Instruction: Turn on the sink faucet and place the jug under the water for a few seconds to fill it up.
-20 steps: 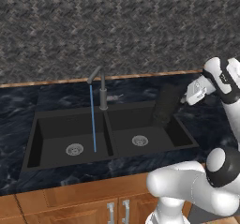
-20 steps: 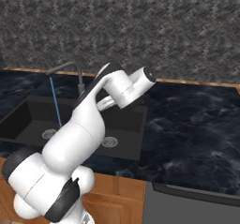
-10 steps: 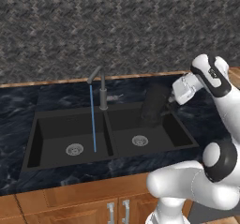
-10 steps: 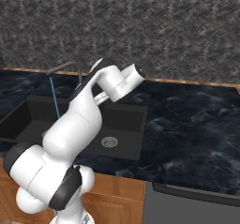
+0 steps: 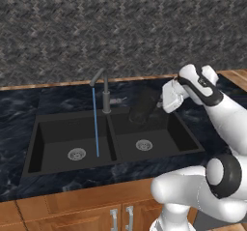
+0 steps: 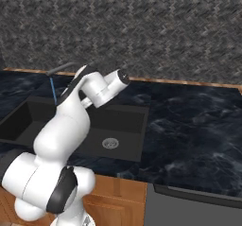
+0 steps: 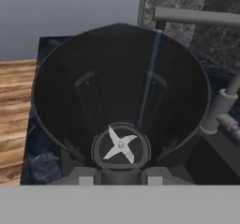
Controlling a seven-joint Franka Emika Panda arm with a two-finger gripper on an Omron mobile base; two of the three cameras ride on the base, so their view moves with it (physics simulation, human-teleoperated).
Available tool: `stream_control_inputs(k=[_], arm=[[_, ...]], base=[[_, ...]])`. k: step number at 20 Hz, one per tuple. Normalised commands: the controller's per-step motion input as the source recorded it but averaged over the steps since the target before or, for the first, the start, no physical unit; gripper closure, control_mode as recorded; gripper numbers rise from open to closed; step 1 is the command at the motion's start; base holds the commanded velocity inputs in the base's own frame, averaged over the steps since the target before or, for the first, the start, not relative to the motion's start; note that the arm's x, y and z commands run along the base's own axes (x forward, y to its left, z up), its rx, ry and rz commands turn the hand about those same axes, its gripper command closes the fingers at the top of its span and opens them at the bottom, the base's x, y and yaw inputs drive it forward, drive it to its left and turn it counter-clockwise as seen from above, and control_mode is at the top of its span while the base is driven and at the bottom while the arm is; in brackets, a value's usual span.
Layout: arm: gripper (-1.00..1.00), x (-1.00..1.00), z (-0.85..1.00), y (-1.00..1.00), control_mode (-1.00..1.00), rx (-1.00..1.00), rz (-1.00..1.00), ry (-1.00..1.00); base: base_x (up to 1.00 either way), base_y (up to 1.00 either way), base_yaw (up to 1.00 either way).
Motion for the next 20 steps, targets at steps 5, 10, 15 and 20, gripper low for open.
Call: stream_control_inputs(k=[5, 10, 15, 20], arm=[[1.00, 0.40, -0.11, 0.61, -1.00, 0.00, -0.14, -0.01], [1.00, 0.19, -0.06, 0.44, -1.00, 0.00, -0.09, 0.03], [1.00, 0.06, 0.00, 0.13, -1.00, 0.00, -0.01, 0.04], [1.00, 0.00, -0.05, 0.26, -1.00, 0.00, 0.00, 0.01]], base=[[0.00, 0.00, 0.00], [0.00, 0.00, 0.00], [0.00, 0.00, 0.00], [0.00, 0.00, 0.00]])
